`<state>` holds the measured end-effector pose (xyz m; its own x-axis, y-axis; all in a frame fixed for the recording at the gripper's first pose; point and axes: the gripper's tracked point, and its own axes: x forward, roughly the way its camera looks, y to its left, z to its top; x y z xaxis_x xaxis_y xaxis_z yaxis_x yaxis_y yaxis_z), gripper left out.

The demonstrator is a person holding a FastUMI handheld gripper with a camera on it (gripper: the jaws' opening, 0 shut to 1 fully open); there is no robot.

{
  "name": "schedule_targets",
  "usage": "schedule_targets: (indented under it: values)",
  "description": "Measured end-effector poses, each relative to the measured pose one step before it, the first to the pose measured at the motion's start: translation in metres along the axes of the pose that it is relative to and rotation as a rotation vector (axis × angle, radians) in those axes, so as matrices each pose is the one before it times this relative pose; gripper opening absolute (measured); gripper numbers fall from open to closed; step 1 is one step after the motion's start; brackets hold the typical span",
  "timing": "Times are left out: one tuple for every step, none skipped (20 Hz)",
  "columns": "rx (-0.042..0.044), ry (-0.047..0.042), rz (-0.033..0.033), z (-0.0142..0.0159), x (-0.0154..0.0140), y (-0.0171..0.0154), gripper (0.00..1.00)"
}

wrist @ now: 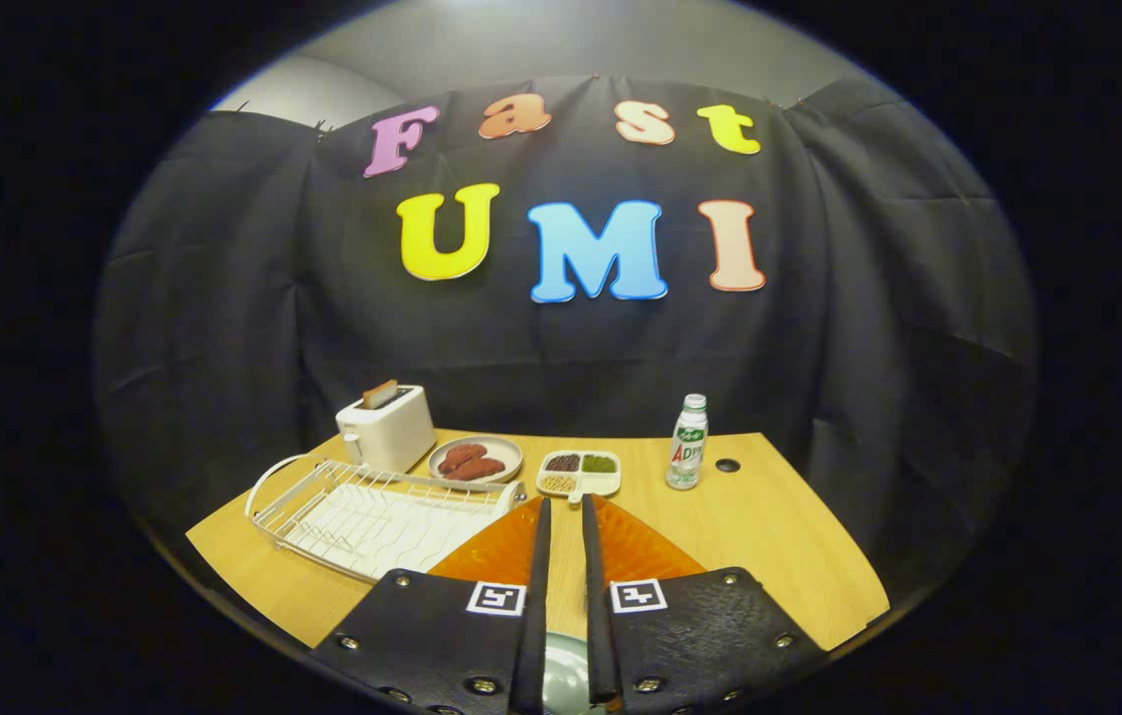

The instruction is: Take the plate from the dish rack, then take the spoon from the basket and place it into the plate.

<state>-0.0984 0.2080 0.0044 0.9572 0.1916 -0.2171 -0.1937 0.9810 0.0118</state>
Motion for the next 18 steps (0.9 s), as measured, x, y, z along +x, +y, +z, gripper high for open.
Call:
schedule_targets:
  values:
    - [0.00586, -0.02350, -0.01720, 0.01118, -0.00285, -0.00892, 0.17]
    - [0.00593, -0.02393, -0.01605, 0.01192, -0.00393, -0.00925, 0.17]
    - [0.01085, -0.02999, -0.01682, 0.01189, -0.00059, -0.00892, 0.17]
    - [0.02405, -0.04540, -0.00720, 0.01964, -0.00673, -0.00452, 0.43]
    - [0.01786, -0.02405, 0.00663, 0.01259, 0.00181, -0.00220, 0.69]
    - [-0.00058, -0.00750, -0.01194, 0.00231, -0.00231, -0.00888, 0.96]
    - [-0.00476, -0.01346, -0.01068, 0.00333, -0.00060, -0.00756, 0.95]
    - [-0.00700, -0.01808, -0.00681, 0.00483, 0.00228, -0.00514, 0.96]
    - [-0.00432, -0.00467, -0.01015, 0.00462, 0.00015, -0.00702, 0.96]
    - [-0.00088, -0.00227, -0.00212, 0.00158, -0.00110, -0.00385, 0.95]
    - [-0.00061, -0.00293, 0.00821, 0.00170, -0.00031, -0.00191, 0.95]
    - [0.00018, 0.00019, 0.00763, 0.00169, 0.00196, -0.00200, 0.96]
    - [-0.00142, 0.00085, 0.00822, 0.00015, 0.00005, -0.00260, 0.96]
    - [-0.00277, 0.00133, 0.00877, 0.00024, 0.00144, -0.00350, 0.95]
    - [-0.00089, -0.00055, 0.00347, 0.00096, 0.00106, -0.00353, 0.95]
    - [0.00148, 0.00032, 0.00445, 0.00020, 0.00211, -0.00392, 0.95]
    - [0.00318, -0.00006, 0.00525, -0.00039, 0.00062, -0.00376, 0.95]
    - [0.00320, -0.00118, 0.00704, -0.00042, 0.00098, -0.00284, 0.95]
